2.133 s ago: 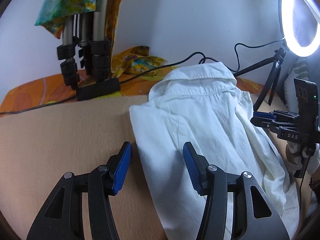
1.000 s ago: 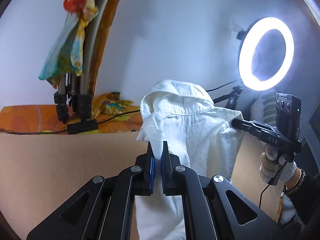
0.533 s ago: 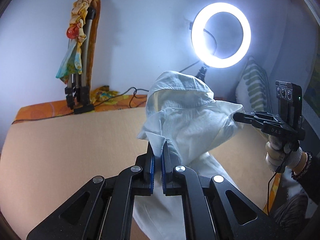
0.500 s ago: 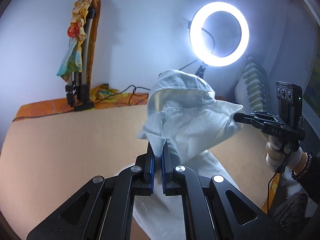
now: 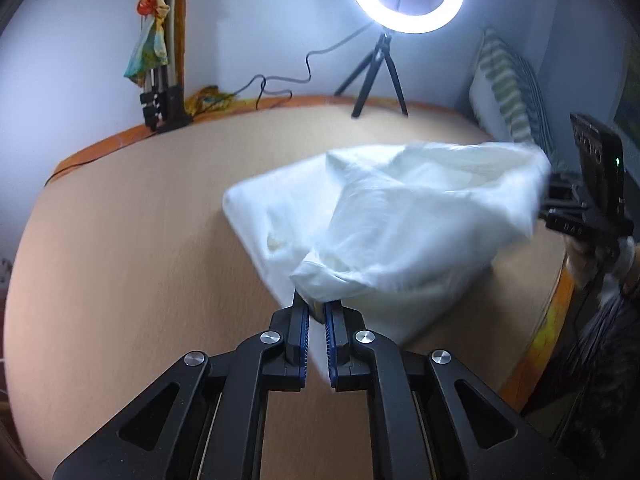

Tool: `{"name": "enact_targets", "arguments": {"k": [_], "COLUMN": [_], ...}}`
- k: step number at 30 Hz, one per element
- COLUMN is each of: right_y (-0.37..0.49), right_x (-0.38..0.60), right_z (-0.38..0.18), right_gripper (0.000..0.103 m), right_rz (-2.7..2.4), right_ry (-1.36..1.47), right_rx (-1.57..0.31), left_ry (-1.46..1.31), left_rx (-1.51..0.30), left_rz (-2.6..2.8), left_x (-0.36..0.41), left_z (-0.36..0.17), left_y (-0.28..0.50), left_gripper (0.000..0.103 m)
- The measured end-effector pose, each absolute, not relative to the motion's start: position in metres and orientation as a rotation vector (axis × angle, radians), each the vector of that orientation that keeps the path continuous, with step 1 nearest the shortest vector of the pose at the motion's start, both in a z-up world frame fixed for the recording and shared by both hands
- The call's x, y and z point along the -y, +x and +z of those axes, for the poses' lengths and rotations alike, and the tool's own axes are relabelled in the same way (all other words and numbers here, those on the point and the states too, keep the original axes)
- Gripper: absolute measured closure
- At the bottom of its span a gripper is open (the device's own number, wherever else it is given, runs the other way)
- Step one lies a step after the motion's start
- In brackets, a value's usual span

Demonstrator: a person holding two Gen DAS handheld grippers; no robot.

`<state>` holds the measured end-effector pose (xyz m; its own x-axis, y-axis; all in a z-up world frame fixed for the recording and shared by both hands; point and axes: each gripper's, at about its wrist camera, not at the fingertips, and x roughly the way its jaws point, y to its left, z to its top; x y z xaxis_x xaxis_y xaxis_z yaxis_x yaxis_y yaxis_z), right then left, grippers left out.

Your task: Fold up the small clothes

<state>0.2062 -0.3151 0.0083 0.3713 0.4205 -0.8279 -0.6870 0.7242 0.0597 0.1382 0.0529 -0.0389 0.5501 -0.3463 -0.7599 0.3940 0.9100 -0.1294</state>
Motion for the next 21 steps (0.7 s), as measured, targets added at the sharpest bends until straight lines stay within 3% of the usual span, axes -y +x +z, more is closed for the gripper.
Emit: {"name": "enact_targets", "arguments": {"k": [6, 13, 21], "right_y": [0.19, 0.208, 0.231], "right_x": [0.35, 0.336, 0.297], "right_z": [0.025, 0.045, -0.009], "right_gripper": [0.086, 0.083, 0.082], "right_rz": [0.724, 0.72, 0.73], "right_ry": [-0.347, -0.221, -0.239], "right_rx": [-0.967, -0.897, -1.038], "left_ry": [0.043, -0.045, -0.037], "left_rx": [-0.865, -0.775, -0.993], "left_rz": [-0.404, -0.403, -0.411], "left_x": [-0.078, -0.064, -0.038], "left_z": [-0.021, -0.004, -0.066], "left_y": [0.114, 0.142, 0.17], "left_gripper": [0.096, 0.096, 0.096]}}
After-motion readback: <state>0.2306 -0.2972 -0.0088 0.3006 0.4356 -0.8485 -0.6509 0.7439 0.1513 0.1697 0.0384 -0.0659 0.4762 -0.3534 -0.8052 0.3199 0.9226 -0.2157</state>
